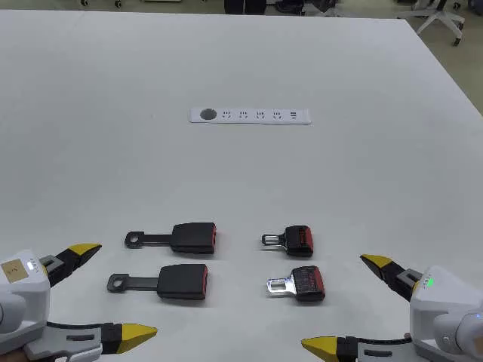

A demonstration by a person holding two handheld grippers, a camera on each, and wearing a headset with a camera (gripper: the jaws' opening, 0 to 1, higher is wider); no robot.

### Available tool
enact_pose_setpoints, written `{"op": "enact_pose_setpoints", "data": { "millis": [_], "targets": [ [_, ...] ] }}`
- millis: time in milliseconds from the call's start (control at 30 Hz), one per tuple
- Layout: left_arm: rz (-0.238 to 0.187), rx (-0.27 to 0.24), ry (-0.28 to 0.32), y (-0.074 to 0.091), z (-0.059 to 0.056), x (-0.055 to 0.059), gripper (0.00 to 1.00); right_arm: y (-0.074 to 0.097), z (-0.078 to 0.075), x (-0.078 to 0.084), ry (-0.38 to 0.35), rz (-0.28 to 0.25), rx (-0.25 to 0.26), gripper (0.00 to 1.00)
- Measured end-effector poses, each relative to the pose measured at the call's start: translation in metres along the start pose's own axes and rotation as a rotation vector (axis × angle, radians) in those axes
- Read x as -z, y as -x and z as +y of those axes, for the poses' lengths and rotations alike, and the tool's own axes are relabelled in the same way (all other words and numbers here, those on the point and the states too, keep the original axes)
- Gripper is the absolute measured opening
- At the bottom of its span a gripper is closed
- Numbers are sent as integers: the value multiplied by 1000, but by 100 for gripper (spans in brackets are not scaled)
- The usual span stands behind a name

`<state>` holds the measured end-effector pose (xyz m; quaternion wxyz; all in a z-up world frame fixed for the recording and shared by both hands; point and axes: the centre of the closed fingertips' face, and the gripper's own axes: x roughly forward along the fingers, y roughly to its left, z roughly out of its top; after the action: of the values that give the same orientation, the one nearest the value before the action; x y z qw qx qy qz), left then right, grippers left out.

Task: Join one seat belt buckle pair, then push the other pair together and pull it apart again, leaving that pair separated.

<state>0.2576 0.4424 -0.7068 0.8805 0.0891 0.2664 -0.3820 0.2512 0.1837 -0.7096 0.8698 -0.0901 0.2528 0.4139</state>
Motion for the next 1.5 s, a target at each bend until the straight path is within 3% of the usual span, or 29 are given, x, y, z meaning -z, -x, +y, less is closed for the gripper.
{"op": "enact_pose_setpoints", "data": {
  "millis": [600,967,1500],
  "targets": [
    [4,1,-14,-5,3,-3,100,0,-7,-1,6,5,12,98],
    [10,0,-20,-4,-2,-8,99,-1,-5,0,15,16,4,98],
    [12,5,-19,-2,5,-2,99,-1,-5,0,23,24,2,97]
  ]
}}
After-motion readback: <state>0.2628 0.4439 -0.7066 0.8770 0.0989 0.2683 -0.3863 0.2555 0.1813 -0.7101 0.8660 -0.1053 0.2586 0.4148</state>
